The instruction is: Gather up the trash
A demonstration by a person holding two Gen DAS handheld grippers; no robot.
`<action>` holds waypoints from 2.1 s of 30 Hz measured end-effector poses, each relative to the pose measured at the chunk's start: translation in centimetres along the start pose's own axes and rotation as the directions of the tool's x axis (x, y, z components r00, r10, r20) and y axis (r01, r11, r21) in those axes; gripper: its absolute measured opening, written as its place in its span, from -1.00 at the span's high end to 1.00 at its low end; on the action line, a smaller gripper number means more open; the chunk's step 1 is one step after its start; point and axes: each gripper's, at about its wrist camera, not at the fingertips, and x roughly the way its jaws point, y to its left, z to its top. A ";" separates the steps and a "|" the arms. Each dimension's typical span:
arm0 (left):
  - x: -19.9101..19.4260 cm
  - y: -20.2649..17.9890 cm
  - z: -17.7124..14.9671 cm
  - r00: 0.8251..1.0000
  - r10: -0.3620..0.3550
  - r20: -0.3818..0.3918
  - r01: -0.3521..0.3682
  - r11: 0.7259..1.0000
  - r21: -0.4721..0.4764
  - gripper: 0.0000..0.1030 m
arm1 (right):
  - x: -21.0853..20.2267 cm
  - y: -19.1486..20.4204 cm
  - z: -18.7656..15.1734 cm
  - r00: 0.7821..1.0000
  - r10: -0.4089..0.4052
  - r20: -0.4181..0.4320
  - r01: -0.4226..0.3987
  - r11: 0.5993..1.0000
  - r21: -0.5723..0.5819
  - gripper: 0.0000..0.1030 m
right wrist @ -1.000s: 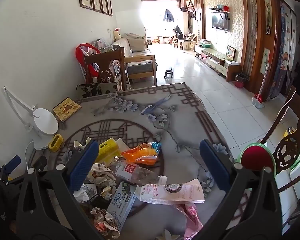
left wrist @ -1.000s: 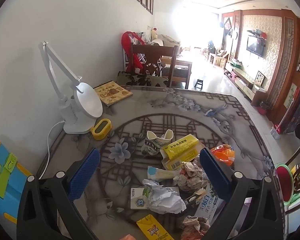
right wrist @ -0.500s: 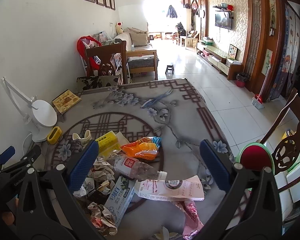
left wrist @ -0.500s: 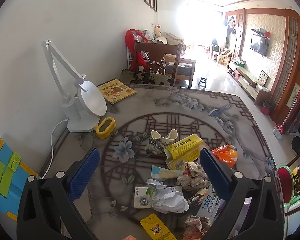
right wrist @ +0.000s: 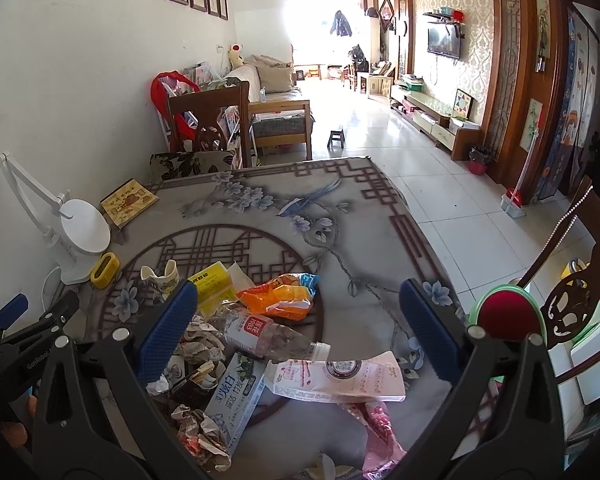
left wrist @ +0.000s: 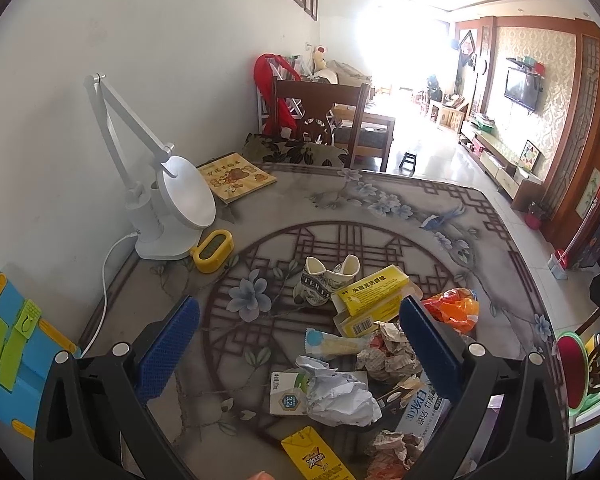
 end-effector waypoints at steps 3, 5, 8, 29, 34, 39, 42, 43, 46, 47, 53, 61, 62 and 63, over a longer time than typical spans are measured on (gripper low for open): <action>0.1 0.0 0.0 1.000 0.002 -0.002 -0.002 1.000 0.000 -0.85 | 0.0 0.0 0.0 1.000 0.001 0.000 -0.001 1.000 0.002 -0.93; 0.2 0.1 0.0 1.000 0.005 -0.005 -0.005 1.000 -0.002 -0.85 | 0.0 0.0 0.0 1.000 -0.001 -0.002 0.001 1.000 -0.001 -0.93; 0.5 0.2 -0.1 1.000 0.008 -0.009 -0.008 1.000 -0.003 -0.85 | 0.1 0.0 0.0 1.000 -0.001 -0.004 0.001 1.000 -0.001 -0.93; 1.0 0.3 -0.4 1.000 0.009 -0.012 -0.009 1.000 -0.007 -0.85 | 0.4 -0.1 -0.3 1.000 -0.003 -0.011 0.003 1.000 0.001 -0.93; 1.0 0.3 -0.4 1.000 0.010 -0.012 -0.010 1.000 -0.007 -0.85 | 0.4 0.0 -0.2 1.000 -0.003 -0.013 0.004 1.000 0.002 -0.93; 1.1 0.3 -0.5 1.000 0.008 -0.013 -0.008 1.000 -0.004 -0.85 | 0.5 -0.3 -0.7 1.000 -0.004 -0.017 0.004 1.000 0.004 -0.93; 1.3 0.2 -0.9 1.000 0.005 -0.016 -0.005 1.000 0.005 -0.85 | 1.1 -0.6 -0.9 1.000 -0.011 -0.027 0.011 1.000 -0.001 -0.93; 1.4 0.1 -1.2 1.000 0.004 -0.018 -0.004 1.000 0.010 -0.85 | 1.3 -0.8 -1.1 0.999 -0.014 -0.036 0.014 1.000 -0.006 -0.93; 1.8 -0.1 -1.7 1.000 -0.004 -0.029 0.005 1.000 0.020 -0.85 | 2.2 -1.7 -1.6 0.997 -0.016 -0.072 0.014 1.000 -0.026 -0.93; 2.0 -0.1 -1.7 0.999 -0.012 -0.034 0.013 1.000 0.023 -0.85 | 2.7 -1.9 -1.7 0.996 -0.005 -0.087 0.001 0.999 -0.041 -0.93; 2.8 -0.4 -2.0 0.993 -0.086 -0.081 0.092 0.993 0.076 -0.85 | 8.1 -2.9 -4.8 0.939 0.067 -0.337 -0.169 0.945 -0.282 -0.93; 5.6 2.4 -3.5 0.970 -0.142 -0.198 0.155 0.987 0.053 -0.75 | 13.9 -1.4 -9.6 0.860 -0.069 -0.506 -0.261 0.792 -0.552 -0.93; 5.9 3.0 -3.5 0.968 -0.138 -0.209 0.151 0.988 0.044 -0.69 | 14.4 -1.1 -10.2 0.856 -0.082 -0.511 -0.265 0.778 -0.570 -0.93; 6.2 3.8 -3.8 0.966 -0.132 -0.221 0.142 0.989 0.031 -0.67 | 14.8 -0.9 -10.6 0.854 -0.094 -0.512 -0.266 0.768 -0.583 -0.93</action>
